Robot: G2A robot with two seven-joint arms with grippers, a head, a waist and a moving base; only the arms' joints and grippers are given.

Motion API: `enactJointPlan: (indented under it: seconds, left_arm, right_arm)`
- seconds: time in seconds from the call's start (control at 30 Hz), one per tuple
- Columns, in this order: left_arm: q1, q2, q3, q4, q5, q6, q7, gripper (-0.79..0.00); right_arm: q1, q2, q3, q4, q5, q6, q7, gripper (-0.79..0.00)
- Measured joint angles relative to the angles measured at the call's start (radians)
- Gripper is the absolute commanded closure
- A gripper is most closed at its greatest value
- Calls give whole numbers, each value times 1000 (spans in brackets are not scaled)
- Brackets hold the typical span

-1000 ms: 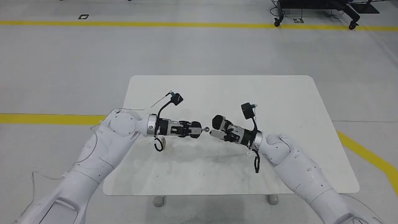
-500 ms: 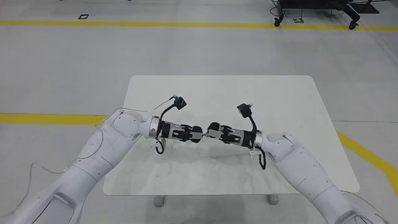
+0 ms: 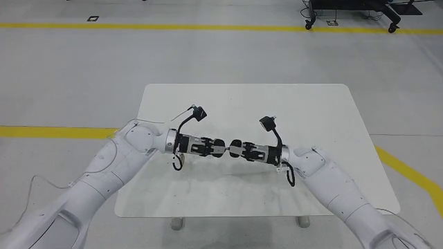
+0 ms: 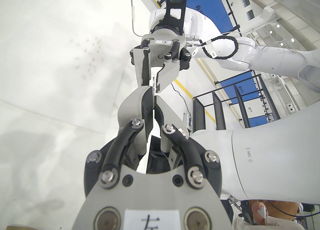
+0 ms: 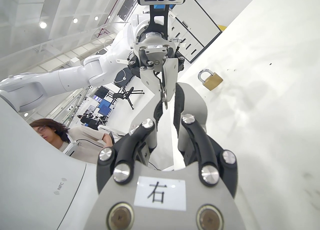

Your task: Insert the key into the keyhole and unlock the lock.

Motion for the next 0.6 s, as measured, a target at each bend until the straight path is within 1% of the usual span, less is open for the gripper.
enactJointPlan:
  seconds: [0.1, 0.13, 0.17, 0.27, 0.4, 0.47, 0.6]
  left_arm:
    - [-8, 4, 18, 0, -6, -5, 5, 0]
    - [-12, 5, 24, 2, -10, -6, 6, -640]
    - [-14, 6, 27, 4, -16, -9, 8, -785]
    - [-26, 9, 34, 16, -7, -21, 21, -785]
    - [-28, 18, 24, 18, 9, -78, 77, -785]
    - [-26, 31, 5, 23, 24, -115, 114, -785]
    - [-8, 67, -64, 29, 94, -173, 181, -785]
  right_arm:
    - [3, -1, -2, 3, 7, -6, 10, 0]
    - [3, -1, -2, 4, 10, -10, 13, 0]
    - [3, -1, -2, 4, 12, -13, 16, 0]
    - [2, 1, 1, 4, 16, -26, 25, 0]
    - [-9, 9, 24, 9, 34, -65, 21, 0]
    - [-19, 19, 57, 13, 37, -95, 7, 0]
    - [-68, 45, 152, -33, 20, -97, -33, 0]
